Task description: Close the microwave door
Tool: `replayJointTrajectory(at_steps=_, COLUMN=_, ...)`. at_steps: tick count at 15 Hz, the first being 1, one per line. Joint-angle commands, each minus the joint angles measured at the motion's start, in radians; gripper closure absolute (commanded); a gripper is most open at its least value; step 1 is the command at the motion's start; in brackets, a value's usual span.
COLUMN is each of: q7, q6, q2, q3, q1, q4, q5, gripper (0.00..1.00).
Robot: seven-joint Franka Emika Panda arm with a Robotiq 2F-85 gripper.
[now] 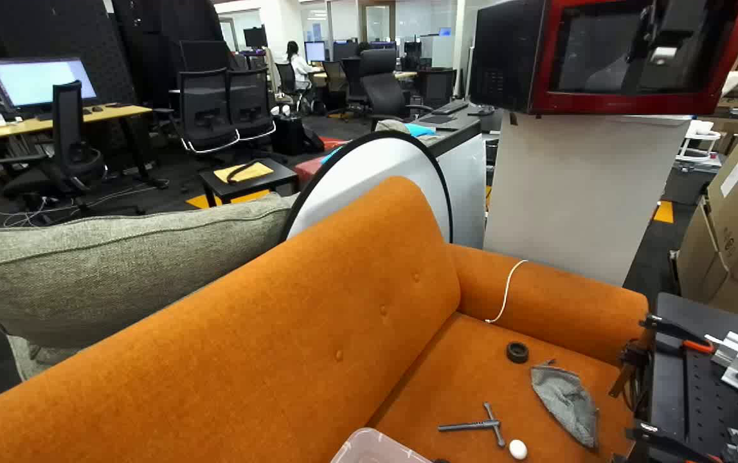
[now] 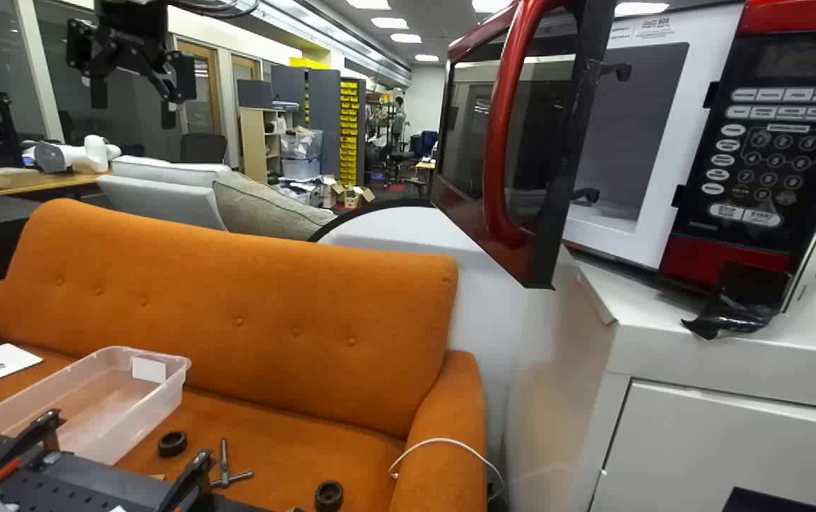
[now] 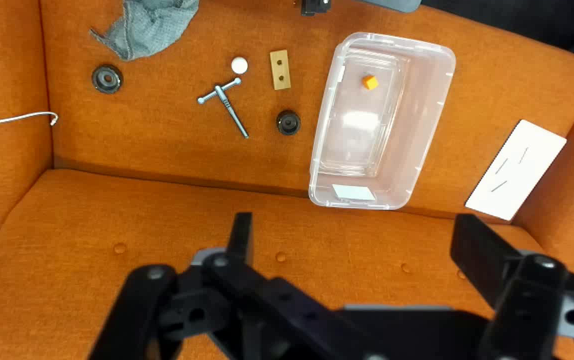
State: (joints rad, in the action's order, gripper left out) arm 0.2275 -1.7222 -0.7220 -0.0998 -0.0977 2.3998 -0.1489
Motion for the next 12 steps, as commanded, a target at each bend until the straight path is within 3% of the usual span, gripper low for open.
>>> replayJointTrajectory(at_steps=1, q7=0.007, q6=0.003, q2=0.002, q3=0.01, q1=0.014, q4=-0.002, q5=-0.007, gripper=0.0)
replayJointTrajectory(at_steps=9, q7=0.005, q6=0.001, q2=0.002, q3=0.011, q1=0.016, q4=-0.002, q5=-0.003, gripper=0.0)
replayJointTrajectory(at_steps=12, q7=-0.022, q6=-0.08, q2=-0.007, q3=0.032, q1=0.05, q4=0.017, q5=0.059, gripper=0.0)
